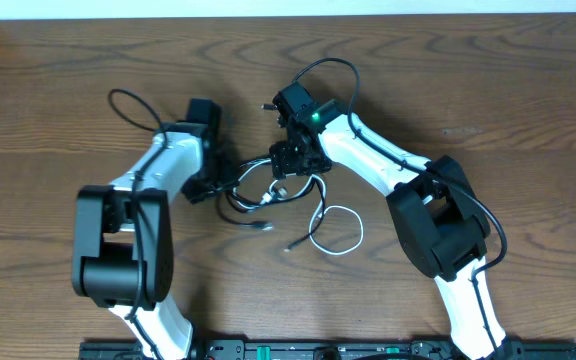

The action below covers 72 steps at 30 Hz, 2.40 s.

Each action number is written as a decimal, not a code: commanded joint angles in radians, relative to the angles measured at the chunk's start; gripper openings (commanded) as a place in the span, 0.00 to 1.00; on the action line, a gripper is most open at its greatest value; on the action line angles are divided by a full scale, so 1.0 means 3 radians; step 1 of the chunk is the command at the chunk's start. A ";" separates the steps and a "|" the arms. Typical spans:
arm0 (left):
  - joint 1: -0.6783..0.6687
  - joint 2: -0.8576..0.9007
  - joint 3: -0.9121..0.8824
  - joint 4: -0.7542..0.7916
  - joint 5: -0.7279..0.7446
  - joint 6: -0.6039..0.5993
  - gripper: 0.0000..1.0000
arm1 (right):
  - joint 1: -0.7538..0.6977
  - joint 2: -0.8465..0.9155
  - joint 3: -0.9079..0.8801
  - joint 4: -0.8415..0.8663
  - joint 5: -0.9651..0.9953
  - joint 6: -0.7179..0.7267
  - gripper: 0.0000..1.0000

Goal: Untangle cables

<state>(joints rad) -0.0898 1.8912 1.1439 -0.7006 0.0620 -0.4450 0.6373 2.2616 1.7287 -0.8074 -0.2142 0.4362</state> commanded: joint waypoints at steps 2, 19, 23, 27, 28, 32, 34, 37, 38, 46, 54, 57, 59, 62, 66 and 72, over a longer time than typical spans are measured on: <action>0.0369 0.0164 -0.0085 -0.0093 -0.0421 -0.0045 0.55 | -0.0225 0.0116 -0.0085 -0.0229 0.0827 -0.0165 0.72; 0.0685 0.0167 -0.0088 -0.0080 -0.0548 -0.0084 0.55 | -0.0851 0.0116 -0.0085 -0.0429 0.1387 -0.0813 0.93; 0.0776 0.0167 -0.0088 -0.0079 -0.0549 -0.0099 0.55 | -0.1025 0.0116 -0.0085 -0.0413 0.1592 -0.0813 0.98; 0.0852 0.0167 -0.0088 -0.0067 -0.0547 -0.0146 0.55 | -0.1172 0.0116 -0.0085 -0.0397 0.1640 -0.0811 0.99; 0.0862 0.0167 -0.0088 -0.0066 -0.0540 -0.0160 0.55 | -0.1197 0.0116 -0.0085 -0.0397 0.1638 -0.0810 0.99; 0.0856 0.0167 -0.0088 -0.0052 -0.0493 -0.0158 0.55 | -0.1253 0.0116 -0.0085 -0.0392 0.1288 -0.0813 0.99; 0.0853 0.0167 -0.0088 -0.0043 -0.0487 -0.0158 0.55 | -0.1253 0.0116 -0.0085 -0.0379 0.1097 -0.0811 0.99; 0.0853 0.0167 -0.0088 -0.0008 -0.0383 -0.0155 0.56 | -0.1226 0.0116 -0.0085 -0.0319 0.0866 -0.0810 0.99; 0.0853 0.0167 -0.0088 -0.0001 -0.0367 -0.0155 0.56 | -0.1214 0.0116 -0.0085 -0.0300 0.0805 -0.0810 0.99; 0.0853 0.0167 -0.0088 0.0056 -0.0183 -0.0154 0.56 | -0.1081 0.0116 -0.0085 -0.0193 0.0109 -0.0809 0.99; 0.0853 0.0167 -0.0088 0.0121 0.0033 -0.0131 0.56 | -0.0735 0.0116 -0.0086 -0.0038 -0.0134 -0.0807 0.99; 0.0853 0.0167 -0.0088 0.0122 0.0034 -0.0131 0.60 | -0.0567 0.0116 -0.0086 0.0050 -0.0134 -0.0800 0.99; 0.0853 0.0167 -0.0088 0.0122 0.0034 -0.0132 0.62 | -0.0437 0.0116 -0.0086 0.0128 -0.0134 -0.0741 0.99; 0.0853 0.0167 -0.0088 0.0134 0.0050 -0.0131 0.63 | -0.0252 0.0116 -0.0086 0.0235 -0.0132 -0.0682 0.99; 0.0853 0.0167 -0.0088 0.0163 0.0172 -0.0130 0.63 | 0.0023 0.0116 -0.0086 0.0362 -0.0132 -0.0684 0.99; 0.0853 0.0167 -0.0088 0.0169 0.0172 -0.0130 0.63 | 0.0362 0.0116 -0.0085 0.0572 -0.0130 -0.0832 0.78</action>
<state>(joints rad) 0.1619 1.8915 1.1431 -0.6643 0.0734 -0.4755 0.7078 2.2639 1.7206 -0.6548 -0.2306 0.2176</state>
